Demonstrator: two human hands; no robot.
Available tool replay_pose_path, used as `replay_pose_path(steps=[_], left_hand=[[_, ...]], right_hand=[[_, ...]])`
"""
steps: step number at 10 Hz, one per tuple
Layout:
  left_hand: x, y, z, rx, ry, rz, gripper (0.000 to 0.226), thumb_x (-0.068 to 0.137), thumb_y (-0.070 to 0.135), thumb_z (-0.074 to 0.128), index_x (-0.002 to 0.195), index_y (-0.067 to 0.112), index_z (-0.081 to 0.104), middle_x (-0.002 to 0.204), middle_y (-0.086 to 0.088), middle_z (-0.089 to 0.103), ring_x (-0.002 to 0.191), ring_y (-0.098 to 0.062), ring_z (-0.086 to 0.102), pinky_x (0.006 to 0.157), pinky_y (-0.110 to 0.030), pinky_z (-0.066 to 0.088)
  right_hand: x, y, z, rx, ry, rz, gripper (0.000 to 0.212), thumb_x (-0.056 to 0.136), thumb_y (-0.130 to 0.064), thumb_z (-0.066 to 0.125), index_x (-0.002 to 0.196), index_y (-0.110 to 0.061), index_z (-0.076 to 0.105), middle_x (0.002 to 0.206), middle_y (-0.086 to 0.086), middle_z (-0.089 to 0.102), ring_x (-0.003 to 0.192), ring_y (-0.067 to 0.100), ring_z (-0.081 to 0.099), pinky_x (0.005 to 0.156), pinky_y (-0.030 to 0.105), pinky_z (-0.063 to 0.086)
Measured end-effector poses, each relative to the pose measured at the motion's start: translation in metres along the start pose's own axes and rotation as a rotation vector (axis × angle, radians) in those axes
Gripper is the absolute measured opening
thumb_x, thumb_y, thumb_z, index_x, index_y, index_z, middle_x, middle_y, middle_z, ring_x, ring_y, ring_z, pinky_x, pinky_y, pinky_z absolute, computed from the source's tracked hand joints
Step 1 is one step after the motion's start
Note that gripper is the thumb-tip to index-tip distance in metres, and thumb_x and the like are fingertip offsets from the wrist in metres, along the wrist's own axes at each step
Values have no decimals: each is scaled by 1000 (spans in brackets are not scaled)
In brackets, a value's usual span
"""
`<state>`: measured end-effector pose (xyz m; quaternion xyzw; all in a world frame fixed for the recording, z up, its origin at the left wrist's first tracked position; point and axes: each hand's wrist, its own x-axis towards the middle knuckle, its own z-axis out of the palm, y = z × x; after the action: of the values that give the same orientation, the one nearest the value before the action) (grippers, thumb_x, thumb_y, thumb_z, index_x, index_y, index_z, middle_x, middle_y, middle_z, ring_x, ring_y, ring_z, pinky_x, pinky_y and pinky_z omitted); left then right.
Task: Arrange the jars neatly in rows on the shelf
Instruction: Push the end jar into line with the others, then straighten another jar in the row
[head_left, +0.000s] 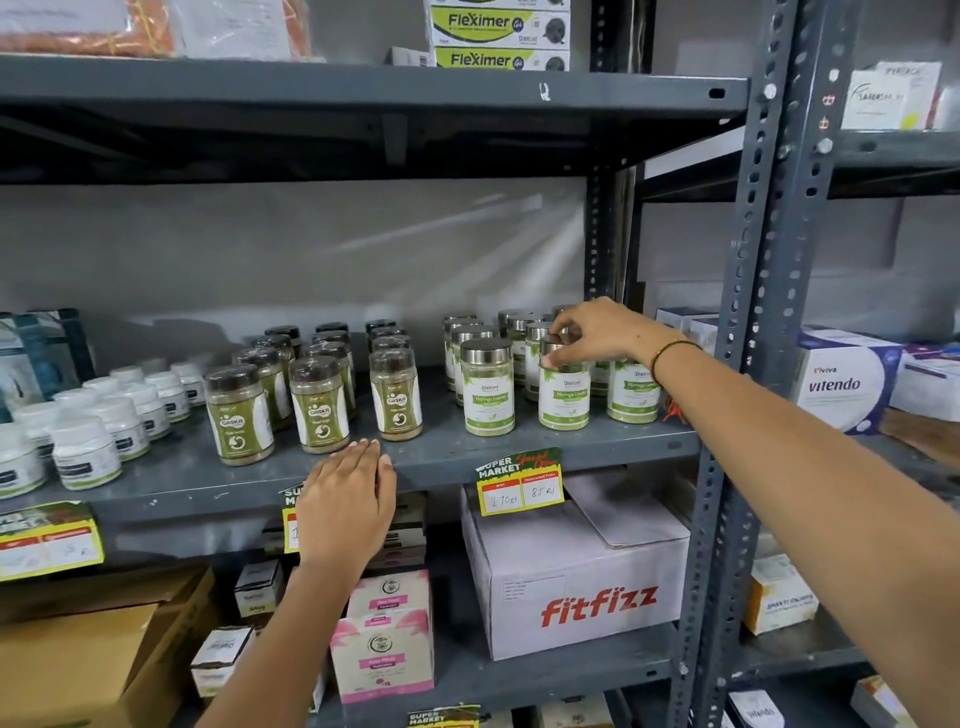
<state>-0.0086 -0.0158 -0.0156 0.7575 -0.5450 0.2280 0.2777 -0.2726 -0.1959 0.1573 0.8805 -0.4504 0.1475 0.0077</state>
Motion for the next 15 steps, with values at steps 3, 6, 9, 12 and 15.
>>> replay_pose_path(steps=[3,6,9,12,15], left_hand=[[1,-1,1,7,4,-2,49,95,35,32,118,7,65,121,-10,68,116,-23,60,103,-39,42],[2,-4,3,-7,17,3,46,96,34,35,118,9,66,120,-9,68,115,-23,61,102,-39,42],[4,-6,4,10,15,27,42,97,33,38,119,9,65,121,-9,68,115,-22,61,102,-37,42],[3,-6,5,9,45,36,41,97,33,39,116,9,66,118,-9,69,111,-23,63,99,-37,45],[4,-7,6,-17,68,45,43,97,34,36,118,9,65,120,-8,68,115,-21,60,102,-37,43]], right_hand=[[4,-2,-2,-16,-4,19,73,78,-60,69,137,-20,54,135,8,59,120,27,56,102,42,45],[27,-101,14,162,236,-298,65,84,-57,64,134,-17,57,137,5,59,124,22,56,102,38,45],[59,-164,55,62,16,-301,72,84,-60,62,142,-20,49,145,8,52,131,30,49,106,44,42],[63,-164,55,96,12,-292,65,81,-61,66,130,-19,61,128,6,64,113,25,60,93,37,50],[54,-165,51,77,11,-293,65,80,-63,64,129,-20,62,127,4,65,112,24,61,93,38,50]])
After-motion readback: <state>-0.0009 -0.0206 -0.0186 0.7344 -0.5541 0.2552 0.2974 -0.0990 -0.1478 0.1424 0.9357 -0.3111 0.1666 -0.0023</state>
